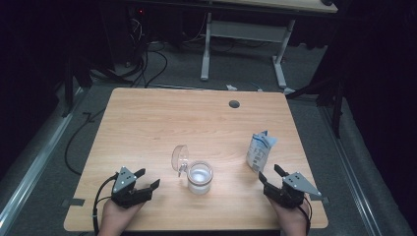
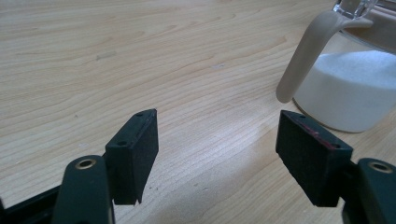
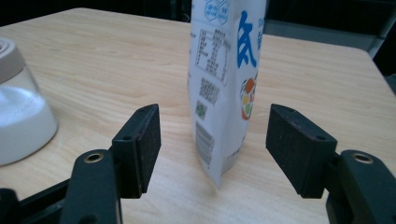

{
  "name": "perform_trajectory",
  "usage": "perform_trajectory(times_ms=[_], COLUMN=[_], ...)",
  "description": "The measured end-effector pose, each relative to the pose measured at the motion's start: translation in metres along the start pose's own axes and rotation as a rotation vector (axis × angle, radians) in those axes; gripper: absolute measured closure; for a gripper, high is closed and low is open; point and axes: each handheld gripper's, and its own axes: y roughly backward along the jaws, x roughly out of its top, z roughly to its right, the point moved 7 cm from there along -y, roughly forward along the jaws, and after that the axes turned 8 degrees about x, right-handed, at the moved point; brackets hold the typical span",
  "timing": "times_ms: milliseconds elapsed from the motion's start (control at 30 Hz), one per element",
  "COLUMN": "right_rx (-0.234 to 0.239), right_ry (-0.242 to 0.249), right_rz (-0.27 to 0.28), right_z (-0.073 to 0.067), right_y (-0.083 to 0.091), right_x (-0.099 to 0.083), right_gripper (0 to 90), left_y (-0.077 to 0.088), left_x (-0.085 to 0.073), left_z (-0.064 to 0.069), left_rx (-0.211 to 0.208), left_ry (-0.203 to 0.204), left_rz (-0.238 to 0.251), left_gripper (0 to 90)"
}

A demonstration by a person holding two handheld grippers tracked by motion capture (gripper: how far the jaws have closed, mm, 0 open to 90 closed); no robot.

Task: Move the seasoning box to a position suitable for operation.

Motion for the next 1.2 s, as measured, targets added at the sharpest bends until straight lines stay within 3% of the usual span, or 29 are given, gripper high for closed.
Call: perform_trajectory(times_ms=[167, 333, 533, 733, 833, 1000, 1200], right_rx=[0.022, 0.039, 0.072, 0.098, 0.123, 0.156, 0.165], right_ry=[0.015, 0.045, 0.062, 0.086, 0.12, 0.162, 0.193], right_rz=[-0.028, -0.04, -0.067, -0.104, -0.125, -0.153, -0.137], right_z=[-0.012, -0.027, -0.04, -0.055, -0.065, -0.081, -0.096], right_y=[-0.001, -0.006, -0.017, -0.029, -0.036, -0.047, -0.054], right_x=[-0.007, -0.005, -0.008, -0.014, -0.017, -0.02, -0.019], right_gripper=[38.7, 42.4, 43.8, 52.2, 54.0, 54.3, 60.1], left_y=[-0.003, -0.001, 0.0, -0.001, -0.003, -0.004, -0.005], left_x=[0.0, 0.0, 0.0, 0.001, 0.001, 0.003, 0.009], left_z=[0.005, 0.008, 0.012, 0.016, 0.018, 0.022, 0.029], left_rx=[-0.001, -0.016, -0.04, -0.055, -0.059, -0.045, -0.066], left_ry=[-0.026, -0.032, -0.031, -0.025, -0.01, -0.022, -0.007], left_rz=[-0.023, 0.004, 0.016, 0.02, 0.017, 0.015, 0.006], left_gripper=[31.1, 33.3, 35.8, 41.6, 42.0, 48.9, 61.0])
